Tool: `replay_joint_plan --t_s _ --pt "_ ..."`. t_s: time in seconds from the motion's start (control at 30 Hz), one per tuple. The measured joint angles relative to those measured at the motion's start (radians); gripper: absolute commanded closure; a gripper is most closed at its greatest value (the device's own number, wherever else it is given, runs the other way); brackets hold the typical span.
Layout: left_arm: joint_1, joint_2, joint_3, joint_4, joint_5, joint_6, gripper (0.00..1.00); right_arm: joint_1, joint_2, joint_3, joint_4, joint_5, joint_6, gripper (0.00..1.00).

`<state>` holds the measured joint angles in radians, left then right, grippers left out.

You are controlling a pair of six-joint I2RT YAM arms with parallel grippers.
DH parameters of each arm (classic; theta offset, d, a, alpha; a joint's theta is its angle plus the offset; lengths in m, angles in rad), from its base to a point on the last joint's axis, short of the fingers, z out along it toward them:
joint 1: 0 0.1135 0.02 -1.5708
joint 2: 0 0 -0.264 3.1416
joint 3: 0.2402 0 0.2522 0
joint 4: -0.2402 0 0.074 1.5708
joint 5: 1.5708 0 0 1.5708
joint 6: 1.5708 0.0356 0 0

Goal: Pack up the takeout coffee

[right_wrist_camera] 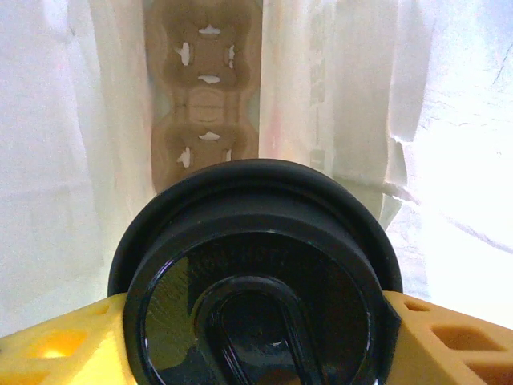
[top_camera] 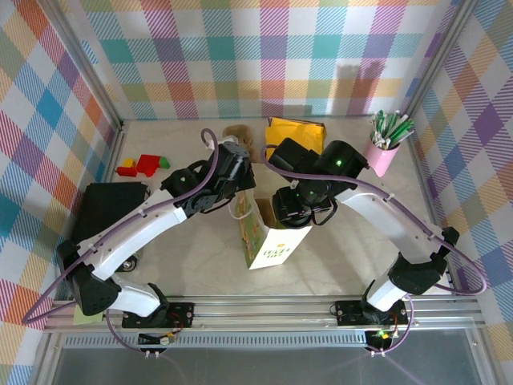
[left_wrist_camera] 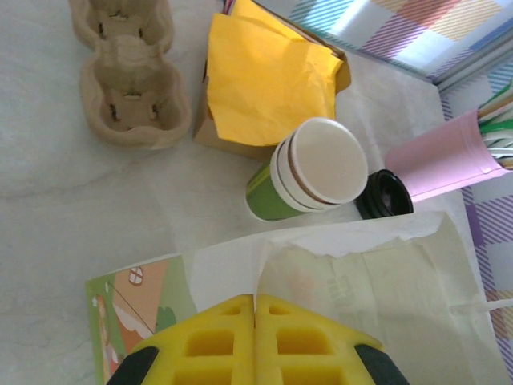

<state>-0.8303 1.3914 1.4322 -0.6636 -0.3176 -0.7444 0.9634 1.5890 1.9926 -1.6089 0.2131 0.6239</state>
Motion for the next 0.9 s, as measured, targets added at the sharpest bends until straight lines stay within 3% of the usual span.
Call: replay_joint_plan --t_s 0.17,0.57,0.9 --pt "0.0 -0.042 -0.051 -0.004 -0.007 -0.011 1.0 0.0 0.019 0.019 0.0 -0.01 -0.003 0.48" --pt "0.021 -0.112 -0.104 0.009 0.037 0.026 0.66 0.001 0.09 0.084 0.006 -0.052 -0.007 0.49" --pt "0.114 -0.217 -0.135 0.019 0.155 0.095 0.55 0.041 0.159 0.128 0.026 -0.084 -0.012 0.49"
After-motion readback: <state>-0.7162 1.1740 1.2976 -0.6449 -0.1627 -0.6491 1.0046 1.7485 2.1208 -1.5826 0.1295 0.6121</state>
